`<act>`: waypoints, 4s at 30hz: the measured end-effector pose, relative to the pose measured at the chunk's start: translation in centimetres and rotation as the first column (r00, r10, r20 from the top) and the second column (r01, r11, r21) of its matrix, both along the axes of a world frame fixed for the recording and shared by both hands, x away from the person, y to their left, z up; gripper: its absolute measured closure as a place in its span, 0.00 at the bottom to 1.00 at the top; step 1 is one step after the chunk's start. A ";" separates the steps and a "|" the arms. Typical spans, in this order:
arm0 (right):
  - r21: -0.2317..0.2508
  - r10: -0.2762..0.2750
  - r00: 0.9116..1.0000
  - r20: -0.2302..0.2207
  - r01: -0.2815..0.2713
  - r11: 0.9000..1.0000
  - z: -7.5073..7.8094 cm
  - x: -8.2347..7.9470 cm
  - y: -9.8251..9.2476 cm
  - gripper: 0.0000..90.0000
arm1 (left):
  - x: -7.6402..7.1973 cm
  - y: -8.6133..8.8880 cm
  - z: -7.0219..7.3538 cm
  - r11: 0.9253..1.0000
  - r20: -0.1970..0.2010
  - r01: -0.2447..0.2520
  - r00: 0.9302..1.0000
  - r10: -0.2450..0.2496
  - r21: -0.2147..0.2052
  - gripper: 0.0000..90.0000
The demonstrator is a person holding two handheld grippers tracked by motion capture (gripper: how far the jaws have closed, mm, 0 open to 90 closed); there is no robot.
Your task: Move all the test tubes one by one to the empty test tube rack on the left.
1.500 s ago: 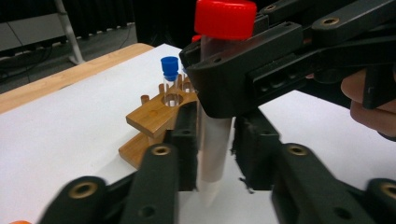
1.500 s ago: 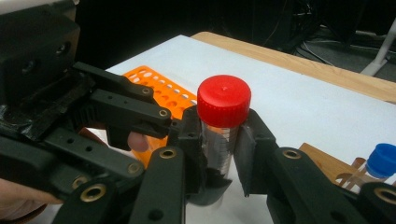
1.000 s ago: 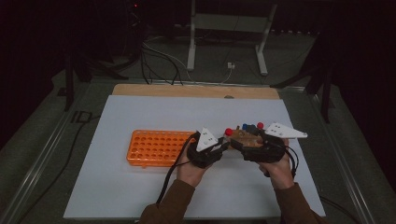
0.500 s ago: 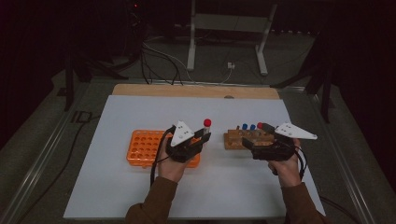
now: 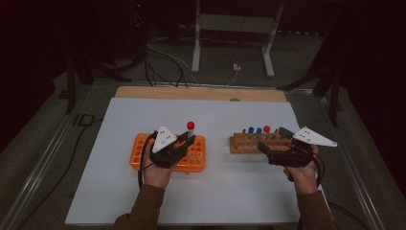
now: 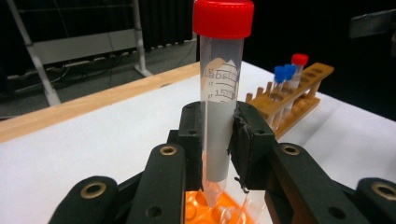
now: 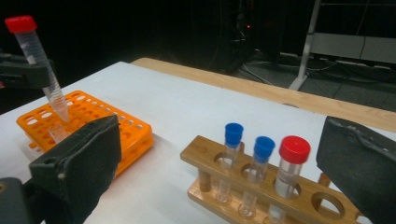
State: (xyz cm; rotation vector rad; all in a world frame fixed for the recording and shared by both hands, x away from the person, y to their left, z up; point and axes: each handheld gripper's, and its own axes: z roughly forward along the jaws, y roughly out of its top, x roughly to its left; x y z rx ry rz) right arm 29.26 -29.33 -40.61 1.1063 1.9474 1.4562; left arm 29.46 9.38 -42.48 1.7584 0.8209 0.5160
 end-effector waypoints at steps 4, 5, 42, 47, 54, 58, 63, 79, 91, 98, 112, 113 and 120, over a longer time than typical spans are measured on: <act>-0.006 -0.010 1.000 -0.002 0.010 1.000 -0.2 0.0 -0.3 0.00 | -0.2 0.5 -0.7 1.000 -0.004 -0.003 1.000 0.003 0.011 0.84; -0.012 -0.013 1.000 0.000 0.013 1.000 -0.2 0.0 -0.3 0.00 | -0.3 0.6 -0.8 1.000 -0.008 -0.005 1.000 0.005 0.012 0.84; -0.015 -0.005 1.000 -0.011 0.005 1.000 -0.7 0.0 -0.4 0.00 | -1.5 0.7 -6.0 0.984 -0.141 0.020 0.990 0.005 0.177 0.84; -0.017 -0.003 1.000 -0.010 0.002 1.000 -0.7 0.0 -0.4 0.00 | -1.5 0.7 -6.2 0.984 -0.151 0.019 0.988 0.008 0.179 0.84; -0.021 0.001 1.000 -0.014 -0.001 1.000 -0.9 0.0 -0.4 0.00 | -1.4 0.7 -6.4 0.980 -0.162 0.026 0.987 0.006 0.195 0.84; -0.024 0.003 1.000 -0.019 -0.004 1.000 -1.0 0.1 -0.3 0.00 | -1.3 0.5 -6.5 0.978 -0.167 0.029 0.986 0.006 0.204 0.84; -0.027 0.009 1.000 -0.019 -0.010 1.000 -1.0 0.1 -0.1 0.00 | -1.1 0.5 -6.6 0.979 -0.178 0.028 0.984 0.008 0.200 0.83; -0.024 -0.008 1.000 -0.027 0.007 1.000 -1.3 0.5 -0.5 0.01 | -2.0 3.0 -3.9 1.000 -0.097 -0.002 0.995 0.005 0.031 0.44; -0.091 -0.069 0.997 -0.025 0.066 0.994 -2.5 2.2 -0.9 0.16 | -1.9 5.6 -2.4 0.981 -0.046 -0.191 0.981 0.190 -0.022 0.00; -0.141 -0.148 0.988 -0.048 0.140 0.980 -4.0 3.6 -1.1 0.41 | -2.1 6.8 -2.0 0.967 -0.017 -0.253 0.968 0.252 -0.042 0.00; -0.159 -0.159 0.983 -0.094 0.143 0.977 -5.8 5.5 -0.9 0.78 | -2.1 7.4 -2.2 0.953 -0.022 -0.296 0.955 0.295 -0.061 0.00; -0.160 -0.160 0.983 -0.095 0.143 0.977 -5.9 5.5 -0.9 0.79 | -2.1 7.4 -2.2 0.953 -0.022 -0.298 0.955 0.297 -0.062 0.00; -0.161 -0.155 0.985 -0.078 0.141 0.977 -5.7 5.4 -0.8 0.83 | -2.1 7.5 -2.2 0.949 -0.022 -0.310 0.951 0.309 -0.059 0.00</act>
